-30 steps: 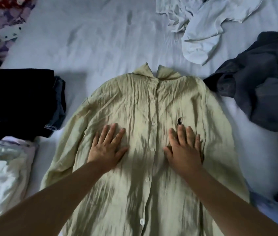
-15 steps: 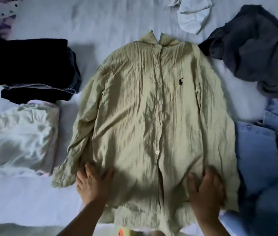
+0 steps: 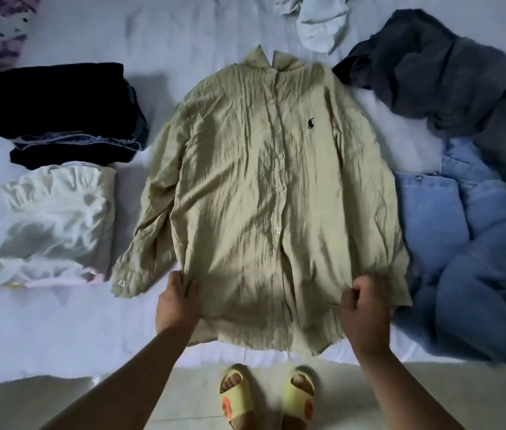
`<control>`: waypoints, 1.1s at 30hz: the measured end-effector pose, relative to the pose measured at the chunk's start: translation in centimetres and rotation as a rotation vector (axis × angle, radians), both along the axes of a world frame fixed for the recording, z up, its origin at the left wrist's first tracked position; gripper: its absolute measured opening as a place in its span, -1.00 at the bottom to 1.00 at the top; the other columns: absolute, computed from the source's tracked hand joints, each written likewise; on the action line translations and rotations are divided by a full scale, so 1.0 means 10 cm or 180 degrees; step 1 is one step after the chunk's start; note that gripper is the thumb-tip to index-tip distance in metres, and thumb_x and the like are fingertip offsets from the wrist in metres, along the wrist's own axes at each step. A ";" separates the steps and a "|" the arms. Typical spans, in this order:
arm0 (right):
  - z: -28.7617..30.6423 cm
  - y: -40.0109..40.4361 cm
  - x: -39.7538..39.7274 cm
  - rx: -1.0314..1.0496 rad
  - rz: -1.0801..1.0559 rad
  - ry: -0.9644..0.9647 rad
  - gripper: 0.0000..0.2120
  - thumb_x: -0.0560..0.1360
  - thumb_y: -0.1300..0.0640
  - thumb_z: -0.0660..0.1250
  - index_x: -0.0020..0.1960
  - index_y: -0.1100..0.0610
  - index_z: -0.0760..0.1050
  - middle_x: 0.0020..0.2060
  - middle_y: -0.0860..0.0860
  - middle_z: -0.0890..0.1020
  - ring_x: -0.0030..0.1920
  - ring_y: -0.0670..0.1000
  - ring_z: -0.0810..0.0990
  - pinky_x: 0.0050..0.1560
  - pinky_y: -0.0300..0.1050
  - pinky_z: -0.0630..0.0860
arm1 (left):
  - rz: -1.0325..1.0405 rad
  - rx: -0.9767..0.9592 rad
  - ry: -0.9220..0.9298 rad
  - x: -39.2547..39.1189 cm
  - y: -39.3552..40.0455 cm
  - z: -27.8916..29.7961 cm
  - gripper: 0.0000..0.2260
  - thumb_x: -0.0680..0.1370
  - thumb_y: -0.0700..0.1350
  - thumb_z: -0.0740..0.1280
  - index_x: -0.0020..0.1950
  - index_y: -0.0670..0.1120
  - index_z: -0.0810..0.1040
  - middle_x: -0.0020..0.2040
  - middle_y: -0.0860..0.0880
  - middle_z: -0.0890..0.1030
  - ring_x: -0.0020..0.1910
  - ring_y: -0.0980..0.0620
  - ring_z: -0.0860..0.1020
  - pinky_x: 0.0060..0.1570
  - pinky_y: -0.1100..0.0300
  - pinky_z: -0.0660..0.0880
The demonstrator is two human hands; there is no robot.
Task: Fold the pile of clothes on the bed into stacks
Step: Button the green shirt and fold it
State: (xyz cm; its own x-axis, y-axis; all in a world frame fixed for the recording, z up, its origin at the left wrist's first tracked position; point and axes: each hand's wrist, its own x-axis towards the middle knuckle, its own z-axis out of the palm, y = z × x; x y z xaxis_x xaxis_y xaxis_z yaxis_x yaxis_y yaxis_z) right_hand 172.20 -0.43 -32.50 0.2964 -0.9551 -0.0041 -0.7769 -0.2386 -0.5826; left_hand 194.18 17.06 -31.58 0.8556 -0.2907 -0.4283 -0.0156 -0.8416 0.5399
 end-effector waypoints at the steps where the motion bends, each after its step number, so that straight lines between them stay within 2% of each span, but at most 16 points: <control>1: 0.01 0.02 0.00 0.0102 -0.0046 -0.0132 -0.88 0.46 0.43 0.29 -0.21 0.30 0.40 -0.40 0.01 0.37 -0.40 0.02 0.34 -0.38 -0.23 0.21 | -0.0034 -0.0001 -0.0005 0.00 0.04 -0.01 -0.83 0.58 -0.12 0.23 -0.12 -0.18 0.32 -0.22 -0.12 0.47 -0.22 -0.15 0.41 -0.22 0.08 0.30; 4: -0.05 0.05 -0.06 0.0352 -0.0314 -0.0407 -0.95 0.52 0.38 0.26 -0.06 0.39 0.43 -0.32 0.09 0.45 -0.32 0.06 0.45 -0.32 -0.22 0.30 | -0.0130 0.0215 -0.0033 0.01 0.18 -0.07 -0.80 0.61 -0.03 0.17 -0.11 -0.15 0.35 -0.19 -0.15 0.52 -0.21 -0.15 0.41 -0.17 0.05 0.36; 6: -0.14 0.02 -0.10 0.0417 -0.0160 -0.0118 -0.86 0.49 0.30 0.34 -0.01 0.37 0.48 -0.25 0.14 0.51 -0.23 0.09 0.49 -0.20 -0.15 0.33 | -0.0195 0.0443 -0.0107 0.03 0.29 -0.11 -0.77 0.61 0.02 0.14 -0.08 -0.13 0.38 -0.13 -0.19 0.56 -0.18 -0.17 0.44 -0.11 0.01 0.42; 8: -0.20 0.00 -0.11 0.0396 0.0125 0.0234 -0.84 0.41 0.29 0.43 -0.08 0.35 0.52 -0.22 0.18 0.53 -0.20 0.11 0.48 -0.15 -0.13 0.28 | -0.0263 0.0649 -0.0169 0.05 0.37 -0.12 -0.75 0.61 0.05 0.13 -0.03 -0.12 0.40 -0.08 -0.23 0.59 -0.10 -0.24 0.50 -0.07 -0.02 0.44; 11: -0.13 -0.04 -0.17 0.0603 -0.0099 0.0386 -0.83 0.46 0.34 0.30 0.04 0.34 0.52 -0.14 0.27 0.58 -0.09 0.24 0.55 -0.15 -0.14 0.28 | -0.0336 0.0875 -0.0363 0.08 0.40 -0.09 -0.71 0.61 0.08 0.10 0.06 -0.13 0.42 -0.04 -0.25 0.59 -0.04 -0.28 0.52 -0.09 -0.01 0.42; 13: -0.06 -0.06 -0.33 0.0394 -0.0419 0.0483 -0.81 0.46 0.33 0.26 0.06 0.34 0.52 -0.22 0.29 0.60 -0.19 0.25 0.57 -0.23 -0.13 0.30 | -0.0334 0.0959 -0.0541 0.08 0.43 -0.04 -0.71 0.61 0.08 0.10 0.08 -0.12 0.41 -0.04 -0.25 0.59 -0.04 -0.28 0.53 -0.13 0.01 0.38; 15: -0.03 -0.07 -0.54 0.0110 -0.0435 0.0598 -0.90 0.41 0.33 0.28 -0.10 0.33 0.53 -0.37 0.26 0.58 -0.35 0.21 0.54 -0.33 -0.13 0.30 | -0.0378 0.1063 -0.0598 0.06 0.47 0.00 -0.74 0.61 0.07 0.12 0.03 -0.12 0.39 -0.05 -0.24 0.59 -0.06 -0.27 0.53 -0.17 0.03 0.37; 18: -0.01 -0.08 -0.69 0.0313 -0.0236 0.0963 -0.89 0.34 0.35 0.31 -0.14 0.27 0.48 -0.37 0.25 0.58 -0.33 0.25 0.56 -0.33 -0.05 0.44 | -0.0359 0.1191 -0.0624 -0.01 0.50 -0.01 -0.75 0.57 0.01 0.24 0.14 -0.13 0.40 0.09 -0.22 0.54 0.04 -0.26 0.51 -0.12 -0.02 0.41; 19: 0.02 -0.08 -0.67 0.0263 -0.0261 0.1067 -0.84 0.31 0.31 0.30 -0.10 0.26 0.48 -0.31 0.25 0.59 -0.28 0.26 0.56 -0.28 0.00 0.47 | -0.0345 0.1149 -0.0720 -0.04 0.49 -0.03 -0.67 0.52 -0.05 0.31 0.23 -0.14 0.39 0.17 -0.24 0.49 0.11 -0.28 0.47 -0.03 -0.08 0.42; 21: 0.07 0.00 -0.58 -0.0271 -0.0069 0.1157 -0.69 0.25 0.16 0.24 -0.03 0.23 0.50 -0.19 0.24 0.57 -0.17 0.22 0.51 -0.16 0.04 0.39 | -0.0608 0.0992 -0.1118 -0.15 0.45 -0.08 -0.49 0.45 -0.11 0.39 0.36 -0.17 0.35 0.29 -0.27 0.40 0.22 -0.30 0.37 0.17 -0.19 0.34; 23: 0.10 0.14 -0.43 -0.0919 0.0478 0.0914 -0.65 0.26 0.09 0.16 -0.04 0.20 0.51 -0.17 0.18 0.52 -0.12 0.15 0.41 -0.13 -0.01 0.27 | -0.1390 0.0640 -0.1625 -0.29 0.36 -0.11 -0.45 0.45 0.02 0.33 0.39 -0.13 0.33 0.33 -0.21 0.37 0.23 -0.23 0.36 0.17 -0.18 0.37; 25: 0.03 0.29 -0.31 -0.0965 0.1291 0.0544 -0.78 0.32 0.10 0.16 -0.13 0.15 0.51 -0.23 0.09 0.49 -0.17 0.11 0.40 -0.18 -0.05 0.26 | -0.2240 0.0119 -0.1738 -0.49 0.22 -0.15 -0.53 0.45 0.09 0.20 0.32 -0.06 0.38 0.26 -0.10 0.39 0.13 -0.08 0.38 0.08 -0.04 0.46; 27: -0.10 0.42 -0.26 -0.0907 0.1983 0.0588 -0.82 0.36 0.02 0.18 -0.24 0.11 0.46 -0.29 0.02 0.45 -0.24 0.10 0.41 -0.23 -0.05 0.25 | -0.2767 -0.0413 -0.1563 -0.73 0.07 -0.20 -0.67 0.44 0.05 0.19 0.15 -0.02 0.43 0.13 0.01 0.42 0.01 0.01 0.41 -0.01 0.13 0.42; 29: -0.24 0.49 -0.23 -0.0942 0.2163 0.0982 -0.75 0.31 -0.10 0.22 -0.23 0.09 0.44 -0.26 0.01 0.46 -0.24 0.10 0.39 -0.24 -0.02 0.19 | -0.3106 -0.0584 -0.1477 -0.93 -0.08 -0.27 -0.76 0.45 0.02 0.21 0.04 -0.03 0.52 0.06 0.01 0.48 -0.05 -0.01 0.46 -0.07 0.12 0.38; 30: -0.28 0.49 -0.22 -0.0980 0.2118 0.1164 -0.76 0.29 -0.09 0.26 -0.22 0.08 0.44 -0.25 0.02 0.47 -0.24 0.11 0.39 -0.24 -0.01 0.18 | -0.3177 -0.0558 -0.1489 -0.99 -0.13 -0.32 -0.78 0.47 0.00 0.21 0.01 -0.04 0.55 0.05 -0.02 0.51 -0.05 -0.04 0.49 -0.08 0.10 0.39; 33: -0.33 0.43 -0.20 -0.1049 0.2052 0.1093 -0.92 0.30 0.16 0.31 -0.29 0.08 0.40 -0.29 0.02 0.44 -0.27 0.13 0.44 -0.25 -0.02 0.17 | -0.2889 -0.0644 -0.1339 -0.96 -0.23 -0.37 -0.80 0.51 -0.04 0.18 0.07 -0.05 0.49 0.09 -0.09 0.51 0.00 -0.08 0.49 -0.03 0.10 0.43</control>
State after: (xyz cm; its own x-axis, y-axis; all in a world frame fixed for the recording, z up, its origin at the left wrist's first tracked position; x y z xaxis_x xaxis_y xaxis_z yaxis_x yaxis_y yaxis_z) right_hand 170.17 3.86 -35.78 0.8237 -0.5642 0.0572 -0.5506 -0.8198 -0.1572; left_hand 184.61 14.75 -35.27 0.3463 -0.9380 -0.0147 -0.8235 -0.3114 0.4742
